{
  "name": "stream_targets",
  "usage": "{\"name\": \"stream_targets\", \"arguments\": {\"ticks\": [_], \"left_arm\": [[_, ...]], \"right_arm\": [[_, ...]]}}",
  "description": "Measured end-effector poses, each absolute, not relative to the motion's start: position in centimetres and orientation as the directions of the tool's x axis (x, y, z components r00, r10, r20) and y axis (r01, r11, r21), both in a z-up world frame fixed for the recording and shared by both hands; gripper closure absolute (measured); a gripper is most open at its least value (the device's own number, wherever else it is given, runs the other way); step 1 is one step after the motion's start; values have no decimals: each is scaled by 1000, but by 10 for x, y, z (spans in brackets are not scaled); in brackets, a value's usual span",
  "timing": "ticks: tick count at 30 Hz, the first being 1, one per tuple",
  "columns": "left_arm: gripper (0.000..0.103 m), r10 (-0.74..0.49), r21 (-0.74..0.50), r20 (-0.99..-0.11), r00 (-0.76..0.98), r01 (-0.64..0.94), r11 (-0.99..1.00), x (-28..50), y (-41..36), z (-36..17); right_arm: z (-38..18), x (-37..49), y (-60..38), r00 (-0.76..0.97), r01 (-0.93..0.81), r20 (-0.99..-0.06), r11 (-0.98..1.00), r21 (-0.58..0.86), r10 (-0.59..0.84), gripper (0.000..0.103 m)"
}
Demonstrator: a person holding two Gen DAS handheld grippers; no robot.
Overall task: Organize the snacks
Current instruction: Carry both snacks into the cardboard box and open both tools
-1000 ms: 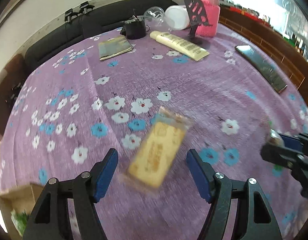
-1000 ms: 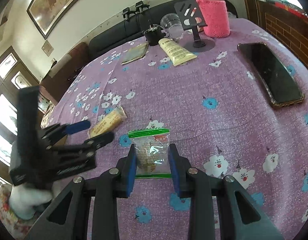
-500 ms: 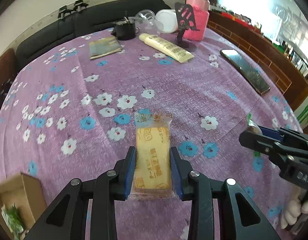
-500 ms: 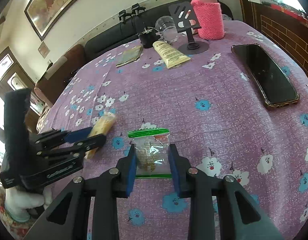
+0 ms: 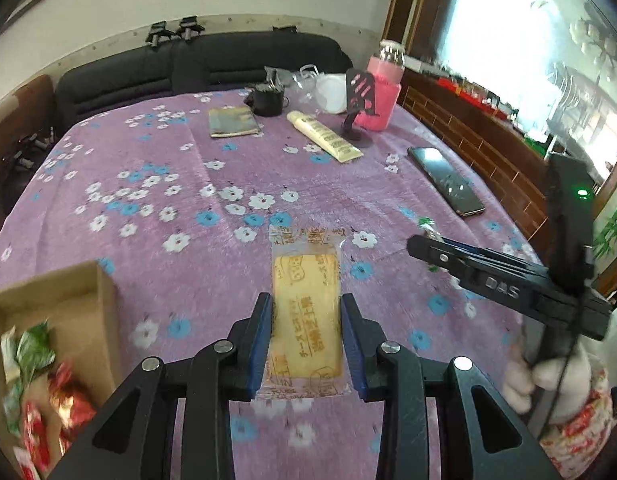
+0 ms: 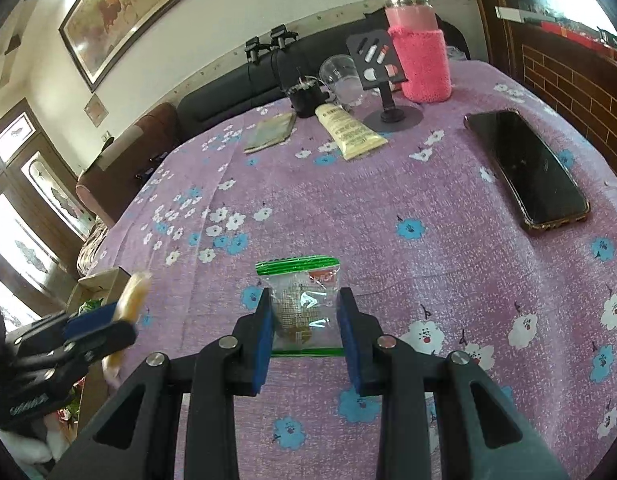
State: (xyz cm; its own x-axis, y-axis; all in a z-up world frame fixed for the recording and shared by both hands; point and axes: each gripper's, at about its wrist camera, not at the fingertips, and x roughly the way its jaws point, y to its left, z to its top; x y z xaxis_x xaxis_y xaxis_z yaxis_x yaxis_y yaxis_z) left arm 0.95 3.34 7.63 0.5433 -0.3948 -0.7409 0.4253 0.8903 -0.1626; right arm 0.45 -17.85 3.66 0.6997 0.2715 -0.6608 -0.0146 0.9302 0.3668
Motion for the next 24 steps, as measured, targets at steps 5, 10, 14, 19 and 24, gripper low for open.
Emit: {"name": "stream_targets", "arguments": {"ticks": [5,10,14,19,24], "left_arm": [[68,-419,-225,-706,571,381,897,-17,68,85],[68,-402,-251,-662,633,319,914,-49,113,94],[68,-402,-328,-609,684,245,912,-78,163,93],[68,-322,-357,-585,744,120,926,-111,229,93],[68,-261,-383,-566,782,31,923,-125,273,89]], "right_arm": [[36,2,-168,707,-27,-663,946,322,246,74],[31,1,-158,708,-27,-673,961,276,213,74],[29,1,-152,711,-5,-683,972,234,168,74],[37,-6,-136,699,-11,-693,972,236,176,74],[59,-21,-94,684,-97,-677,953,287,273,74]]}}
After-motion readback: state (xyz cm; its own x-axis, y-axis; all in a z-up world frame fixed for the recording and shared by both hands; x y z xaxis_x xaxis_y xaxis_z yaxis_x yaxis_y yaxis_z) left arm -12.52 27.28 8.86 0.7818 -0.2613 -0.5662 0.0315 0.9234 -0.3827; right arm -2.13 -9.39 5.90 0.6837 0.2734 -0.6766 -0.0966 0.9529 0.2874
